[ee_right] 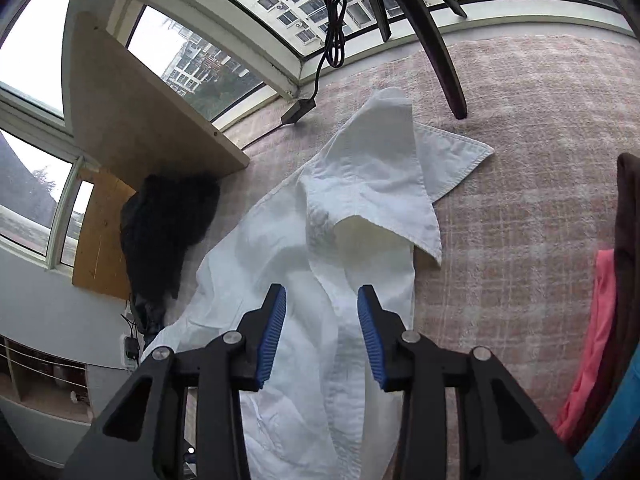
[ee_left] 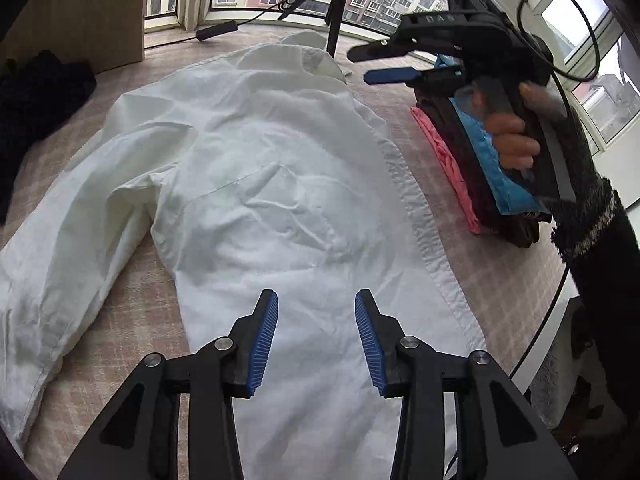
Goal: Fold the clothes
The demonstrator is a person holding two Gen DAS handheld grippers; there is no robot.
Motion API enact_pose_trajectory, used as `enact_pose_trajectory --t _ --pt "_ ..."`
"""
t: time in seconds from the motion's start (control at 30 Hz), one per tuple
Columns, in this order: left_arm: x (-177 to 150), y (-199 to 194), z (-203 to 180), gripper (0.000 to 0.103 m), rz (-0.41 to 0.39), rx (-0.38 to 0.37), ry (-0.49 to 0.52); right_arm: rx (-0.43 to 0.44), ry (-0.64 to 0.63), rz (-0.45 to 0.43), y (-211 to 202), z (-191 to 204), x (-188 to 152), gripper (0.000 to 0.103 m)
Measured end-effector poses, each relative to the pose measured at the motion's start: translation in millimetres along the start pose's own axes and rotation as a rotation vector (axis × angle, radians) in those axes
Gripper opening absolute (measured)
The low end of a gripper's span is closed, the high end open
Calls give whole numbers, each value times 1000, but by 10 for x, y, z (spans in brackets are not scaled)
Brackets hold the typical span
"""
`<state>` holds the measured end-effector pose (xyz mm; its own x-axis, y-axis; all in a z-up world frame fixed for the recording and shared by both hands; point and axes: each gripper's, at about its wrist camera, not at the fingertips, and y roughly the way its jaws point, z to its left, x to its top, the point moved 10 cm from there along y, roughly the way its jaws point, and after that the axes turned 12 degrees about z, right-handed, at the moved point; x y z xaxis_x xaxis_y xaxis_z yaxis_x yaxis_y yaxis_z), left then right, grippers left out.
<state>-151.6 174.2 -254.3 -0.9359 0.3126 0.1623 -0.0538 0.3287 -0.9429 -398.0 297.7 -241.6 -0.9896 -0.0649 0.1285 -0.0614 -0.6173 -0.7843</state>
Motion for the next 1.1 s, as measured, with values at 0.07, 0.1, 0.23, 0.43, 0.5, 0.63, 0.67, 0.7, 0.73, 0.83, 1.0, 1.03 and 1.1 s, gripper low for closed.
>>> enact_pose_trajectory --t 0.07,0.1,0.23,0.43,0.5,0.63,0.67,0.7,0.73,0.83,1.0,1.03,1.1 --pt "-75 175 1 38 45 50 16 8 23 13 154 -39 147 39" --pt "-106 232 23 38 58 57 13 11 35 19 231 -58 220 40" --pt "-124 288 55 38 56 45 11 -54 0 1 347 -70 445 36" --pt "-135 313 18 39 55 67 55 -489 -319 -52 245 29 634 19" --pt "-133 320 -1 42 56 67 62 -653 -363 -10 295 -79 647 37" --pt "-127 346 -54 49 58 93 103 -503 -250 -37 25 -62 452 37" --pt "-129 353 -69 50 58 100 115 -456 -211 -49 -63 -51 389 37" --pt "-130 353 -74 50 59 103 119 -438 -196 -63 -151 -35 292 37" --pt "-131 345 -67 50 62 102 115 -422 -186 -82 -224 -10 160 37" --pt "-145 262 18 46 61 100 79 -337 -193 -60 -325 71 -477 37" --pt "-232 -95 402 46 15 124 -31 -218 -186 -14 -157 43 -1567 37" --pt "-246 -179 464 46 1 123 -49 -210 -186 -2 -84 30 -1765 37" --pt "-209 -314 533 46 -35 101 -71 -233 -196 19 113 7 -2025 37"
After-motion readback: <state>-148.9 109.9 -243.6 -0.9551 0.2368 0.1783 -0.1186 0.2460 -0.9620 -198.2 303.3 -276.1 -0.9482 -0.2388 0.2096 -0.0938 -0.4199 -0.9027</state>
